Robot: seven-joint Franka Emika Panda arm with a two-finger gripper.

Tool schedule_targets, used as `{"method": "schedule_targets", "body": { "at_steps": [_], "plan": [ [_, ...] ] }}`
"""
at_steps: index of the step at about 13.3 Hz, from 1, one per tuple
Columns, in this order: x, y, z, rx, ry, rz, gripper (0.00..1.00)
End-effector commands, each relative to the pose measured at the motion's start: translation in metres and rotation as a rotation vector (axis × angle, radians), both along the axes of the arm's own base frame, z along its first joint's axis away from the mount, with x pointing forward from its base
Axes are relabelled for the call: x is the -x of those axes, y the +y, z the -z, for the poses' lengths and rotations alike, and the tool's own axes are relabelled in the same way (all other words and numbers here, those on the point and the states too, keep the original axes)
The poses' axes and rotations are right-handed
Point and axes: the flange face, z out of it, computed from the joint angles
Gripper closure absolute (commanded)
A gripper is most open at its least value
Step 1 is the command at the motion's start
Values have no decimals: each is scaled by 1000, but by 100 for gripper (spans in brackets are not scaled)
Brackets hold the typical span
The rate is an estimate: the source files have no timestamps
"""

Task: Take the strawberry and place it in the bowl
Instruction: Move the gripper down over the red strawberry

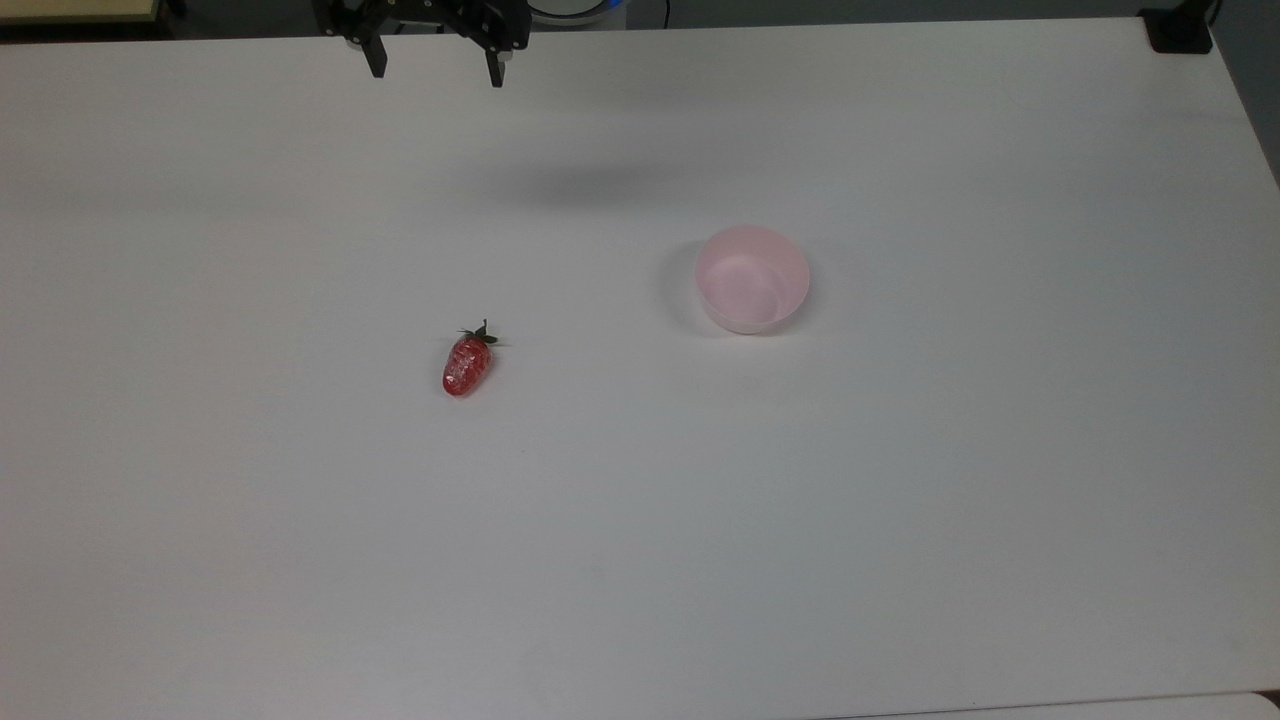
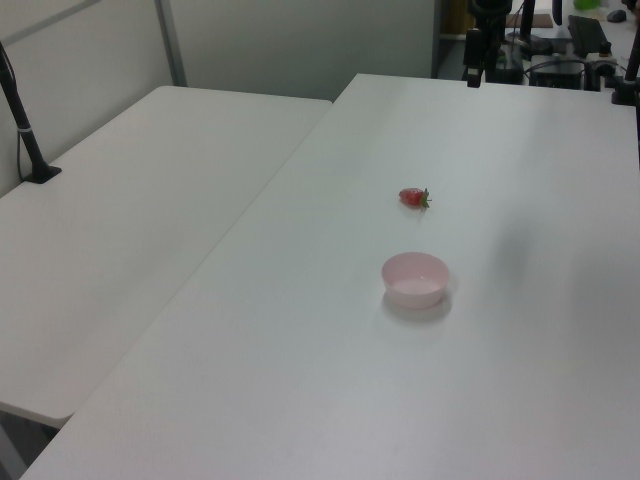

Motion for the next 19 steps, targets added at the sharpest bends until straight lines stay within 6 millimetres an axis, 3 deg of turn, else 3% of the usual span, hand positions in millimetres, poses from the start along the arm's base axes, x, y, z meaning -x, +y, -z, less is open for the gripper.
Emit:
{"method": "schedule_targets", "body": {
  "at_steps": [1, 7, 9, 10, 13, 14, 15, 19],
  "plan": [
    [2, -3, 1, 20, -7, 0, 0],
    [2, -5, -2, 20, -16, 3, 0],
    [-15, -7, -5, 33, -110, -14, 0],
    [-25, -13, 4, 41, -109, -2, 0],
    [-63, -34, 75, 110, -77, 14, 0],
    [-75, -37, 111, 116, -41, 28, 0],
    [-82, -41, 129, 116, -38, 56, 0],
    [-106, -28, 207, 132, -37, 244, 0]
  ]
}}
